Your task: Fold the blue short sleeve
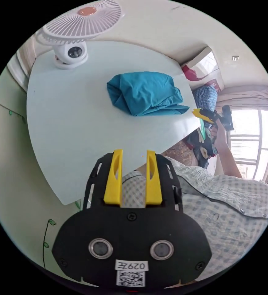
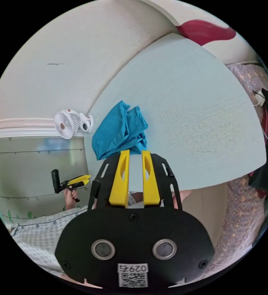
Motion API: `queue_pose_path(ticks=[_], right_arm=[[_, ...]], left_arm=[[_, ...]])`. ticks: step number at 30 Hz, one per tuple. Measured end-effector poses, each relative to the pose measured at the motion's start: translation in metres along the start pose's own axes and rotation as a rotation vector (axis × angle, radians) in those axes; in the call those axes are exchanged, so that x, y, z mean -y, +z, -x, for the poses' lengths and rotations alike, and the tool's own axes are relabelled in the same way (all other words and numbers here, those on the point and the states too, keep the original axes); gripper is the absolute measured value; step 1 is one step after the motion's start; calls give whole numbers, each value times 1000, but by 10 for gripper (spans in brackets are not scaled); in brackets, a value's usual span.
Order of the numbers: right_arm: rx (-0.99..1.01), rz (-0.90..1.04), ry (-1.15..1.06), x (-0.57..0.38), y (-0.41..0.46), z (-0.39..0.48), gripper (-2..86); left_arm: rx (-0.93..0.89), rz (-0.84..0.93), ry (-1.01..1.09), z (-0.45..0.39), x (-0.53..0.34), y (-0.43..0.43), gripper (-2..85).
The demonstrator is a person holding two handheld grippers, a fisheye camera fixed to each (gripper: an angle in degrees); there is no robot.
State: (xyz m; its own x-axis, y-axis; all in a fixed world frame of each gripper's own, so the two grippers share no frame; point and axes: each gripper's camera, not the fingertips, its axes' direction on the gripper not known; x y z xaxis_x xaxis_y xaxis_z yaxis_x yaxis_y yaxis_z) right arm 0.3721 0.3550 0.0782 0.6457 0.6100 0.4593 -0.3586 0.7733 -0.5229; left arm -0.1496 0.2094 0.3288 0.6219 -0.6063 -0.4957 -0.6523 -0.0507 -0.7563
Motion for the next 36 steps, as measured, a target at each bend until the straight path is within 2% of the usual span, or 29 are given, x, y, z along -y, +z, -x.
queue_pose_path(ticks=[3,5,7,13,15,17,19,21,23,25,29,31,32,34,36], right_arm=[[44,114,35,32,76,-8,105],[53,233,3,46,135,-5,83],[34,236,-79,46,158,8,38],[20,222,-351,26,180,40,11],[7,239,-403,23,185,40,10],[-18,260,-449,22,191,33,9],[-30,248,-447,23,193,22,9],[-15,226,-443,26,190,8,9],[-17,154,-433,31,172,-8,10],[-20,79,-442,35,148,-20,11],[-9,-67,-449,53,106,-57,15],[-131,9,-306,74,118,-94,20],[-213,138,-209,89,136,-122,25],[-234,271,-142,103,157,-153,39],[-163,237,-118,110,165,-167,77]], left_arm=[[101,-13,109,-31,20,-13,149],[215,-18,212,-61,38,-19,158],[265,0,287,-83,51,-18,163],[352,57,466,-140,94,2,171],[372,112,506,-152,109,19,171],[354,248,539,-163,127,50,173],[295,327,537,-167,138,63,163],[242,319,542,-170,146,56,77],[363,190,445,-163,159,20,2],[404,93,367,-151,167,-17,-5],[268,-52,202,-114,171,-87,-9],[317,-50,171,-108,170,-92,-9],[343,-38,160,-106,168,-90,-9],[312,-33,126,-101,163,-87,-8],[264,-33,98,-96,157,-85,-6]])
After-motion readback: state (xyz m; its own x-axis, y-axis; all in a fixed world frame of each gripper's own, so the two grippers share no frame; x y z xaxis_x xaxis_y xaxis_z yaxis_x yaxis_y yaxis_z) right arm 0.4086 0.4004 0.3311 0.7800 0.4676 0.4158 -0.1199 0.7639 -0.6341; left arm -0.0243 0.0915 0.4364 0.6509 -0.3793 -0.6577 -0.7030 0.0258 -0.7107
